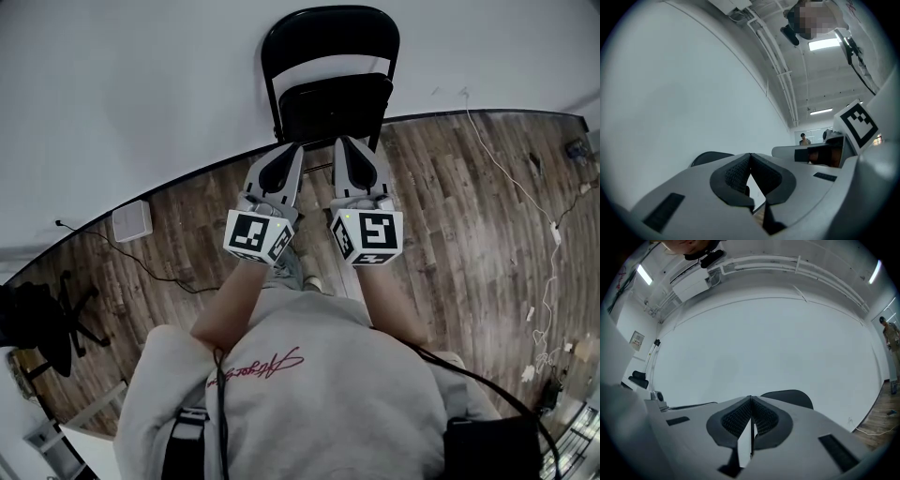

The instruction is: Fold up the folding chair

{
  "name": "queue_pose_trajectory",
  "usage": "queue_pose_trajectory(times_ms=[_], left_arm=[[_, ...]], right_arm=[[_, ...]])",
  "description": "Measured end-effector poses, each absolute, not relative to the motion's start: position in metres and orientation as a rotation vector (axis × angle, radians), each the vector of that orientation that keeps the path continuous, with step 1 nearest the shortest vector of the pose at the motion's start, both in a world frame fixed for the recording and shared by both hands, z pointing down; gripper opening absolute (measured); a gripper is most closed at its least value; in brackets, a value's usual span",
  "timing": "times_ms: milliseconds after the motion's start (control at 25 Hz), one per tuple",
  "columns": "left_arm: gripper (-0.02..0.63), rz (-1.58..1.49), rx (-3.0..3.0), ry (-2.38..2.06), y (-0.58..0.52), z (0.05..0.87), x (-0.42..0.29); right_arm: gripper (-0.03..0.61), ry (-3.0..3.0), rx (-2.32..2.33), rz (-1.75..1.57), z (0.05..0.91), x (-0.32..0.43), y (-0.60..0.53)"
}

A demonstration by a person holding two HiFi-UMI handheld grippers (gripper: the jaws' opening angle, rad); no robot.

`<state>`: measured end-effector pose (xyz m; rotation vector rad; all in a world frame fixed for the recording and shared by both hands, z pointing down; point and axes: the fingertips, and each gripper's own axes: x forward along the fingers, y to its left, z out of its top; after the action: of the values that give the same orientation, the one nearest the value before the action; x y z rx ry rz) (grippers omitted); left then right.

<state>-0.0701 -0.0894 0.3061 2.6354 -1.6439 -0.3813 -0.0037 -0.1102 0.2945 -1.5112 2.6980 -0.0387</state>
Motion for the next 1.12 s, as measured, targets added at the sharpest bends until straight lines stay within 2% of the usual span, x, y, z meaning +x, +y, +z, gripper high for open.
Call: queue_pose_trajectory(times_ms=[400,1120], left_arm=[[0.015,-0.384,2.615,-1.717,-0.056,0.292,-0.058],[0.015,-0.376,2.608,-1.738,-0.057,0.289,-0.057]], right_arm=[[0.017,2.697,-1.479,-0.050,0.287,0.011,-0.069],[0.016,2.709,-1.462,-0.079,0.288,0.010,-0.067]])
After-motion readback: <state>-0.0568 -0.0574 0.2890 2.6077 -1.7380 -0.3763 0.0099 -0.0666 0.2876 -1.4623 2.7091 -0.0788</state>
